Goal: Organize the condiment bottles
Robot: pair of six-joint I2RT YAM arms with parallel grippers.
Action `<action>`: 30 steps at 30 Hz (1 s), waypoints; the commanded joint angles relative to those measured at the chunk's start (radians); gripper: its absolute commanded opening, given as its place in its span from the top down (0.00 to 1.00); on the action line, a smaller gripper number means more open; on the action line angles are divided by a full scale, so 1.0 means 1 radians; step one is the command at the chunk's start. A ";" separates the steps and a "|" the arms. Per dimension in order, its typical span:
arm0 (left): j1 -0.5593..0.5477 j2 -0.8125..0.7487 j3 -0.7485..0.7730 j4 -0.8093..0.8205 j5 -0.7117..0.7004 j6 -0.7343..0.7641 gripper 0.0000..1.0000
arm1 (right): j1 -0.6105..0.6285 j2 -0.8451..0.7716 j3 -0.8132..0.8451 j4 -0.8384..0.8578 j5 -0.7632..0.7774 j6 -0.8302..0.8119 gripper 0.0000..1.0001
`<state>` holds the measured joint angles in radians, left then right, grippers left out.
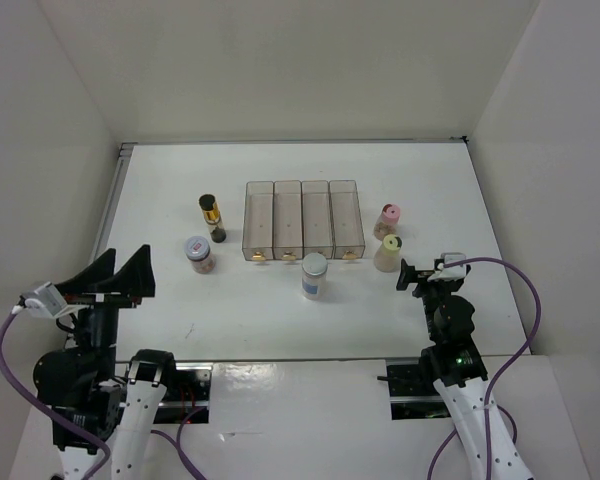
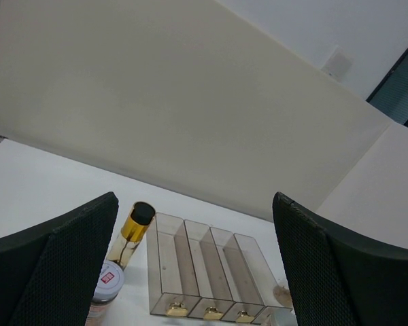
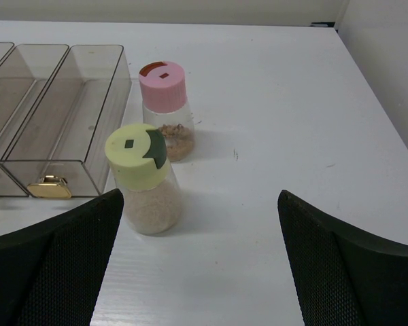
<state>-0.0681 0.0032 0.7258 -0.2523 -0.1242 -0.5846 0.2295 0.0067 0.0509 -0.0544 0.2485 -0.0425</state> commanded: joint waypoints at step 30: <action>-0.018 0.275 0.168 -0.065 0.098 0.156 0.00 | 0.007 -0.079 0.561 -0.088 0.258 0.731 0.02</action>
<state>-0.0822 0.1093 0.7879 -0.2703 -0.0395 -0.5098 0.2295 0.0071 0.5526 -0.0727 0.3122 0.4774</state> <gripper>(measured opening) 1.001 0.982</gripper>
